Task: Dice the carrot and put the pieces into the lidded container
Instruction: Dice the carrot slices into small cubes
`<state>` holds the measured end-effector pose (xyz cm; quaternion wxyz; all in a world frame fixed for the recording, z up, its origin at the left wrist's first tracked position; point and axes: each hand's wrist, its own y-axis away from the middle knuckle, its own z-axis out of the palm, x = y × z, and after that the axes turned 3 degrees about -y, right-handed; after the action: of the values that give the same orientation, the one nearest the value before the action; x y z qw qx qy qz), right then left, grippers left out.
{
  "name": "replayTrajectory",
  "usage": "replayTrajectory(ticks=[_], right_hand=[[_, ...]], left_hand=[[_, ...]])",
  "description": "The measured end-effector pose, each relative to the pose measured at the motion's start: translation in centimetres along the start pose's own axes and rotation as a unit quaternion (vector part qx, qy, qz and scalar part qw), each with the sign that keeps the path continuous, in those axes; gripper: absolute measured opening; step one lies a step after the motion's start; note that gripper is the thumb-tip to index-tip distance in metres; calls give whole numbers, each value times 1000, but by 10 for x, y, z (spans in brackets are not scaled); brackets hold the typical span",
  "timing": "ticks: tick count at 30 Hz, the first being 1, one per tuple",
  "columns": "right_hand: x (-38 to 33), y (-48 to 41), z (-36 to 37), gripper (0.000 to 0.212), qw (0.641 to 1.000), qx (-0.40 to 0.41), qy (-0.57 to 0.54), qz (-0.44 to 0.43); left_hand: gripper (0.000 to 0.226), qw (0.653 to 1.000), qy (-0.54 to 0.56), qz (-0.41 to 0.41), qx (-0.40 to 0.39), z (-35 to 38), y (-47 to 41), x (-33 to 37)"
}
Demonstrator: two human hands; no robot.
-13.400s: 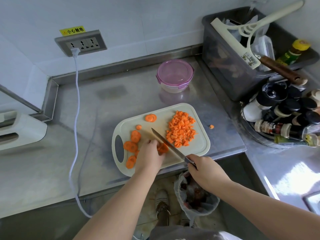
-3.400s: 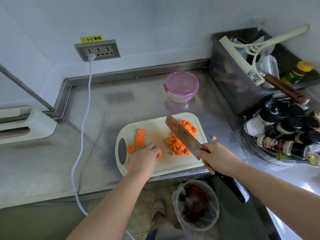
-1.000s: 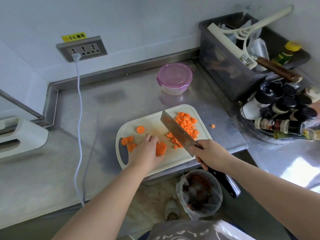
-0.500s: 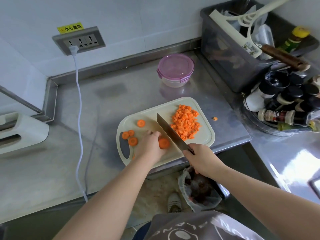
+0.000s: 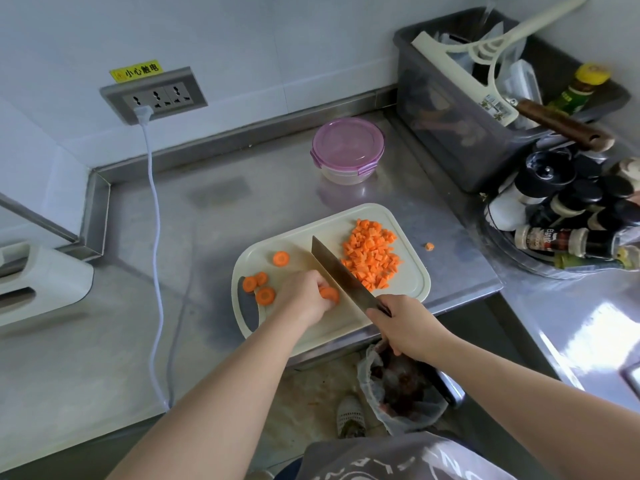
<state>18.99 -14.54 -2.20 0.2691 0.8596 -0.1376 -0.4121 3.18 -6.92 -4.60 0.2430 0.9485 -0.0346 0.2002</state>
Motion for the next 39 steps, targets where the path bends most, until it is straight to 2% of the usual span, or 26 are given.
replayTrajectory(ticks=[3, 6, 10, 15, 18, 22, 28, 36, 39], right_hand=[[-2, 1, 0, 29, 1000, 4, -10, 3], [-4, 0, 2, 29, 1000, 4, -11, 1], [-4, 0, 4, 27, 1000, -4, -6, 4], [-3, 0, 5, 28, 1000, 0, 3, 0], [-1, 0, 6, 28, 1000, 6, 17, -5], [-1, -1, 7, 26, 1000, 13, 12, -11], [0, -1, 12, 28, 1000, 19, 2, -16], [0, 1, 16, 22, 999, 25, 24, -23], [0, 3, 17, 22, 999, 26, 34, -32]], left_hand=[[8, 992, -57, 100, 60, -5, 0, -2], [16, 980, -118, 155, 48, -2, 3, -12], [41, 986, -94, 136, 2, 1, 9, -24], [61, 994, -77, 73, 34, 6, 12, -22], [52, 995, -77, 46, 32, 10, 11, -16], [39, 996, -45, 50, 63, 13, 6, -10], [55, 996, -20, 28, 80, 16, 6, -14], [39, 982, 164, -37, 84, 18, 9, -14], [31, 974, 199, -61, 85, 16, 8, -16]])
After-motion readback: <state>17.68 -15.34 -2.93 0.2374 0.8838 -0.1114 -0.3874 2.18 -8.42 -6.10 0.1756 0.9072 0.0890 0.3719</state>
